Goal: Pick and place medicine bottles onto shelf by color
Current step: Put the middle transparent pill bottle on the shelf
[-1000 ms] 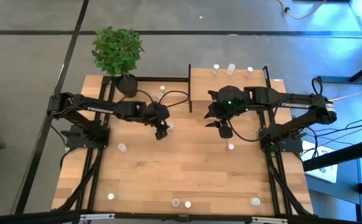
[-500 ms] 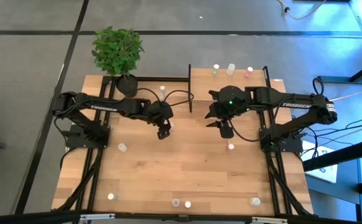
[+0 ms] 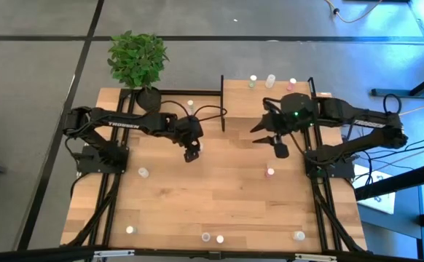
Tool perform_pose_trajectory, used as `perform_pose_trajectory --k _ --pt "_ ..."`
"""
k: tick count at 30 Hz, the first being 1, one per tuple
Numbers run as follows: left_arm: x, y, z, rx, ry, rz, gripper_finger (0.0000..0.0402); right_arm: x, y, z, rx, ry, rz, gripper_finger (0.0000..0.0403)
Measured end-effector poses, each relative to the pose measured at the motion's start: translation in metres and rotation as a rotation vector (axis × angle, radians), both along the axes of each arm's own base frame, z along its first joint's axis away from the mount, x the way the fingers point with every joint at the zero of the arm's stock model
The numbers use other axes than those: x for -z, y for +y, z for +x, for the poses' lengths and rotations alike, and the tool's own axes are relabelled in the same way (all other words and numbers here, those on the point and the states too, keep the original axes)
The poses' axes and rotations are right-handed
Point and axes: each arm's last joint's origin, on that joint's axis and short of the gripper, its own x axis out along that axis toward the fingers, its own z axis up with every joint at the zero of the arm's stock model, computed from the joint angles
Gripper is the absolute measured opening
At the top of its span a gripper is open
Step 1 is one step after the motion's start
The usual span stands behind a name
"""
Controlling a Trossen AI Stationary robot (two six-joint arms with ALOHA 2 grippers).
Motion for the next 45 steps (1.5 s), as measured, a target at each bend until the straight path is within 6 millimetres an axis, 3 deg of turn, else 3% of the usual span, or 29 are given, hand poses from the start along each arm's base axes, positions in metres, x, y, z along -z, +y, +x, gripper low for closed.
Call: perform_pose_trajectory --k 5,16,24,45 --pt "-0.016 0.002 0.006 0.000 -0.046 0.013 0.0226 0.012 0.000 0.001 0.000 -0.053 -0.007 0.0174" --pt "-0.015 0.004 0.001 -0.012 0.015 -0.009 0.0226 0.012 -0.002 0.002 0.051 -0.068 -0.011 0.0174" --pt "-0.039 0.008 0.007 -0.014 -0.037 -0.007 0.0226 0.012 -0.002 0.002 0.053 -0.068 -0.008 0.0174" --pt "-0.038 0.017 0.003 -0.095 -0.010 -0.031 0.0226 0.012 -0.002 0.002 0.054 -0.066 -0.007 0.0174"
